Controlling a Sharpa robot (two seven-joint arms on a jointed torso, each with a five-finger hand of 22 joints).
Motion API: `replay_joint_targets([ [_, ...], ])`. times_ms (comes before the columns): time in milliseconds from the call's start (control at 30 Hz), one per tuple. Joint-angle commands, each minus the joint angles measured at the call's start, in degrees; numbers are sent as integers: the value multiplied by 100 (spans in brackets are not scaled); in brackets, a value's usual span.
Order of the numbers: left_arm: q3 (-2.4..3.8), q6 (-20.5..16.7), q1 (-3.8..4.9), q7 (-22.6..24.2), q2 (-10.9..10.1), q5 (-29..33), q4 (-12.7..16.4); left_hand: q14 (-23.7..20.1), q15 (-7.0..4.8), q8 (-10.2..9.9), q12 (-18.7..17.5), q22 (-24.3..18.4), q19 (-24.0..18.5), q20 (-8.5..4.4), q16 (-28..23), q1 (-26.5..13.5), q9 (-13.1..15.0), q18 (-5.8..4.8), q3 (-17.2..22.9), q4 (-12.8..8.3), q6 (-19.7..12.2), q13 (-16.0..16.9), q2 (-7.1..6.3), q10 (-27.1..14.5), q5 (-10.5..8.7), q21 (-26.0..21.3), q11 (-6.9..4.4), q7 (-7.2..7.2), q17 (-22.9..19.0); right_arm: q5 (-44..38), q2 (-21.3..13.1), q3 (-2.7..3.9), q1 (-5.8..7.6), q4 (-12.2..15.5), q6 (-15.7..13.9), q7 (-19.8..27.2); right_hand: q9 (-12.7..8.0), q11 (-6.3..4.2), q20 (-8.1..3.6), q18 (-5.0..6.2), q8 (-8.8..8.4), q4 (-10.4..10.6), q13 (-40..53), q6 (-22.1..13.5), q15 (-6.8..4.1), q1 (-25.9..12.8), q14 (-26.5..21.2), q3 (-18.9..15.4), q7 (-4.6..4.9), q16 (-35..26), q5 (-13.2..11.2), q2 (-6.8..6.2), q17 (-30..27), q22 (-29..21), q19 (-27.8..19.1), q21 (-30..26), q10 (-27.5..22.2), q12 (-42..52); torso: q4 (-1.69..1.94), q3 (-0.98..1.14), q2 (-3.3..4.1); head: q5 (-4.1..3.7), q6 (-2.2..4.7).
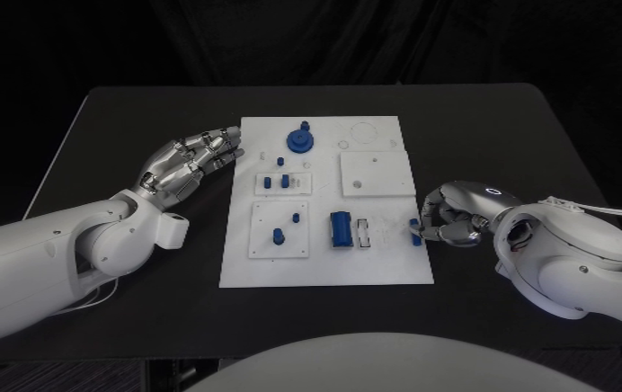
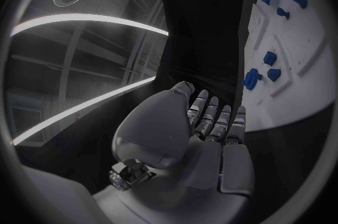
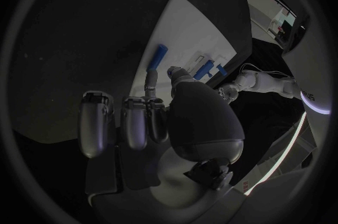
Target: Assemble the parts on the task board
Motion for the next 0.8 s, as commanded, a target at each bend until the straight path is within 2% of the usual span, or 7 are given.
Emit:
replay_joint_targets([
  [33, 3, -3, -10, 83, 17, -28, 5, 30, 7, 40, 37, 2, 57, 4, 40, 59, 8, -96, 33, 0, 29, 10, -25, 21, 39, 26, 11, 262, 9, -405, -8, -1, -4, -4, 110, -371, -10, 49, 40, -71, -34, 27, 1505, 8, 47, 1, 567, 8, 26, -7, 38, -18, 1353, 1304, 357, -20, 597, 16, 9, 9, 7, -17, -1],
  [133, 3, -2, -10, 71, 29, -28, 3, 31, 8, 38, 35, 10, 62, 4, 42, 60, 6, -97, 36, -1, 21, 9, -26, 21, 42, 28, 11, 261, 9, -429, 4, -1, -4, -25, 133, -388, -23, 53, 44, -68, -45, 37, 1505, 18, 51, -11, 564, 4, 32, -13, 17, -22, 1338, 1300, 352, -29, 597, 16, 15, 3, 8, -5, -1],
  [200, 3, -3, -10, 67, 32, -28, 3, 33, 9, 38, 32, 21, 68, 3, 44, 64, 6, -97, 41, -4, 18, 9, -28, 21, 47, 31, 9, 259, 9, -435, 12, -1, -4, -35, 152, -394, -54, 63, 55, -67, -67, 53, 1505, 52, 61, -62, 564, -12, 41, -13, -83, -20, 1338, 1299, 349, -32, 597, 16, 18, 1, 6, -11, -1],
  [333, 3, -5, -10, 57, 32, -28, -6, 33, 9, 38, 32, 21, 68, 3, 44, 64, 6, -97, 41, -4, 18, 9, -28, 21, 47, 31, 9, 259, 9, -443, 54, -1, -4, -67, 221, -405, -80, 69, 65, -66, -84, 58, 1505, 84, 69, -118, 563, -31, 47, -15, -204, -13, 1334, 1298, 347, -34, 597, 16, 2, 11, 8, 0, -1],
  [500, 3, 6, -10, 47, 44, -28, -19, 34, 10, 39, 31, 23, 70, 3, 44, 66, 6, -98, 46, -6, 22, 8, -29, 21, 50, 32, 6, 257, 9, -446, 124, -1, -4, -99, 260, -412, -113, 81, 78, -64, -104, 61, 1505, 116, 78, -246, 559, -82, 58, -22, -461, 9, 1317, 1294, 342, -41, 597, 16, 11, 14, 6, -22, -1],
  [700, 3, 27, -10, 33, 69, -28, -38, 34, 10, 40, 29, 22, 72, 3, 42, 69, 5, -99, 52, -8, 20, 7, -29, 20, 54, 32, 3, 257, 9, -447, 228, 0, -5, -138, 279, -415, -120, 83, 80, -62, -108, 64, 1505, 126, 80, -277, 556, -92, 58, -28, -516, 24, 1302, 1292, 338, -47, 597, 16, 16, 11, 6, -33, -1],
  [800, 3, 35, -10, 30, 77, -28, -47, 34, 10, 40, 29, 22, 72, 3, 42, 69, 5, -99, 52, -8, 20, 7, -29, 20, 54, 32, 3, 257, 9, -429, 278, 0, -5, -165, 297, -418, -128, 83, 81, -59, -118, 65, 1505, 121, 81, -286, 553, -91, 59, -34, -522, 35, 1287, 1288, 334, -57, 597, 16, 7, 12, 6, -18, -1],
])
